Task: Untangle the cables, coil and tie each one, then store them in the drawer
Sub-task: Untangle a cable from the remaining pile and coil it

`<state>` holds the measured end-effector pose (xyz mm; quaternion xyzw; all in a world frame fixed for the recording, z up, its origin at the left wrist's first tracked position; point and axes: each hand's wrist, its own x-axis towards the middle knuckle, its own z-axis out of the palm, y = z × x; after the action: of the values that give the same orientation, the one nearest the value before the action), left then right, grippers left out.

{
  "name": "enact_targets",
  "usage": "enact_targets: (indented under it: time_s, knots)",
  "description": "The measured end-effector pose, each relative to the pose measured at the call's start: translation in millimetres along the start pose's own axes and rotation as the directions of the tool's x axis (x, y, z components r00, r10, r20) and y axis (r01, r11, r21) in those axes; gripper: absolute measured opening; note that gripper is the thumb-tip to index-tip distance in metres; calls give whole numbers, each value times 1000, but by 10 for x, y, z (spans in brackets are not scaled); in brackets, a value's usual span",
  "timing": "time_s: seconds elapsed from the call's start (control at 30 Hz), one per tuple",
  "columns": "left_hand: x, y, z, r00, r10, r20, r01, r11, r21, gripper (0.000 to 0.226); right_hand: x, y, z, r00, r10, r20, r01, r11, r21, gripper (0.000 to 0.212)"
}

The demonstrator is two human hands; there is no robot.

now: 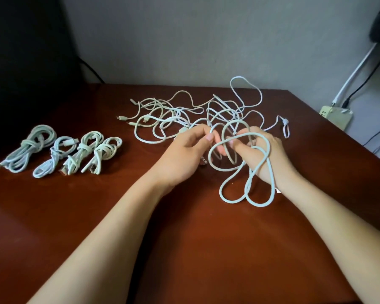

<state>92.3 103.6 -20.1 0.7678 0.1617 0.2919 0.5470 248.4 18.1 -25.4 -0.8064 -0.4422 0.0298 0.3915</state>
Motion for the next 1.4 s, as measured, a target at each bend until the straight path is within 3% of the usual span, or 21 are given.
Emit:
enact_targets:
  time_s: [0.1,0.2,0.37,0.57,0.67,0.77,0.87,0.97,1.07,1.2,1.3,1.4]
  knots:
    - [-4,6,4,998,62,34,-64,996,65,30,3,-19,-35,993,96,71,-89,991,-98,37]
    - [-2,0,15,993,102,59,-107,990,87,29,34,2,-47,984,126,123,-104,979,-173,26]
    - [17,-25,-3,991,106,-86,-101,993,53,24,-38,-44,-132,988,-91,122,124,947,-296,11]
    - [16,72,-31,958,66,-279,-138,959,-249,22,-156,-171,-232,932,-336,135,360,826,-433,11]
    - [26,109,-73,940,30,-340,-134,949,-287,22,-154,-153,-192,874,-486,4,463,830,-312,9]
    - [50,78,-139,908,-121,-402,-77,893,-443,22,-138,-145,-126,792,-576,-200,556,817,-151,8]
    - [68,22,-206,849,-323,-419,23,814,-581,20,-134,-153,-92,773,-539,-333,561,827,-36,10]
    - [91,-62,-231,785,-425,-450,65,780,-623,14,-168,-184,-123,756,-486,-438,558,829,44,12]
    - [102,-104,-219,761,-408,-504,71,826,-560,14,-170,-215,-163,738,-389,-551,553,817,164,9]
    - [106,-152,-223,709,-330,-624,100,922,-374,17,-185,-291,-216,710,-259,-655,543,794,274,23]
    - [71,-161,-227,670,27,-741,117,983,142,27,-222,-298,-225,677,-297,-674,582,776,243,18]
    - [24,-38,-121,716,372,-591,-51,872,487,21,-256,-293,-199,621,-365,-694,620,770,149,11]
